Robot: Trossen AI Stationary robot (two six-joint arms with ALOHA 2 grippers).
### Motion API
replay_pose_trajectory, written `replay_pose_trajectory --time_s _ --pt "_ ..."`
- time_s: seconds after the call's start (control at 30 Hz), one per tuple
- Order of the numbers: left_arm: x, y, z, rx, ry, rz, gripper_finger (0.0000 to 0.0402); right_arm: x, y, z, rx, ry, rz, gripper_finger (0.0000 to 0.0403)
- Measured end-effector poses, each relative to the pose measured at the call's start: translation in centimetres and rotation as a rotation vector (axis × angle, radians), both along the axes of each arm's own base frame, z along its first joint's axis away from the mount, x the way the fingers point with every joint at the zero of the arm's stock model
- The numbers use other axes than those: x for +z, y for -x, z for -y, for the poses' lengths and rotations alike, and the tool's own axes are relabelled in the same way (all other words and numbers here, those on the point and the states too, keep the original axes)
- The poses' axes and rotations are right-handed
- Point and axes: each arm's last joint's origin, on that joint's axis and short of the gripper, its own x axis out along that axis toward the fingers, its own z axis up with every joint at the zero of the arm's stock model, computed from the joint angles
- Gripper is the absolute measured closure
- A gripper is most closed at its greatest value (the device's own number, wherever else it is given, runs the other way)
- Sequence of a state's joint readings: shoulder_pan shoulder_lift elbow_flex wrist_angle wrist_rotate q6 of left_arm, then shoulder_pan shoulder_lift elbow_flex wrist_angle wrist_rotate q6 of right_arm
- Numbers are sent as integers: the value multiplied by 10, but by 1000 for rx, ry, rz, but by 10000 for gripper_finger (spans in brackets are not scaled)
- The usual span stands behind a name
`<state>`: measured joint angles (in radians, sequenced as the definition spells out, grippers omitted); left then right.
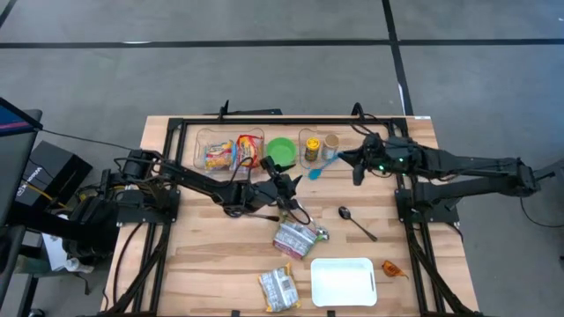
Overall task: Pick & Place Food Item
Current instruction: Put the blue serving spoon in the white bin
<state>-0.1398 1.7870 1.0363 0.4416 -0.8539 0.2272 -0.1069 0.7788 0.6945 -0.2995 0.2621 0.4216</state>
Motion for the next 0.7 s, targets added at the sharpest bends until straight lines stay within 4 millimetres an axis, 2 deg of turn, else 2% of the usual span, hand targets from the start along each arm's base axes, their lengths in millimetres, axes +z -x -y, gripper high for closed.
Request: replay_pose_trajectory --time_s 0.33,0.7 --pt "0 0 0 -1 0 0 237 1 31 -32 155 -175 -12 387" --pt "0 0 0 -4 1 0 253 -6 36 -73 236 -359 -38 386"
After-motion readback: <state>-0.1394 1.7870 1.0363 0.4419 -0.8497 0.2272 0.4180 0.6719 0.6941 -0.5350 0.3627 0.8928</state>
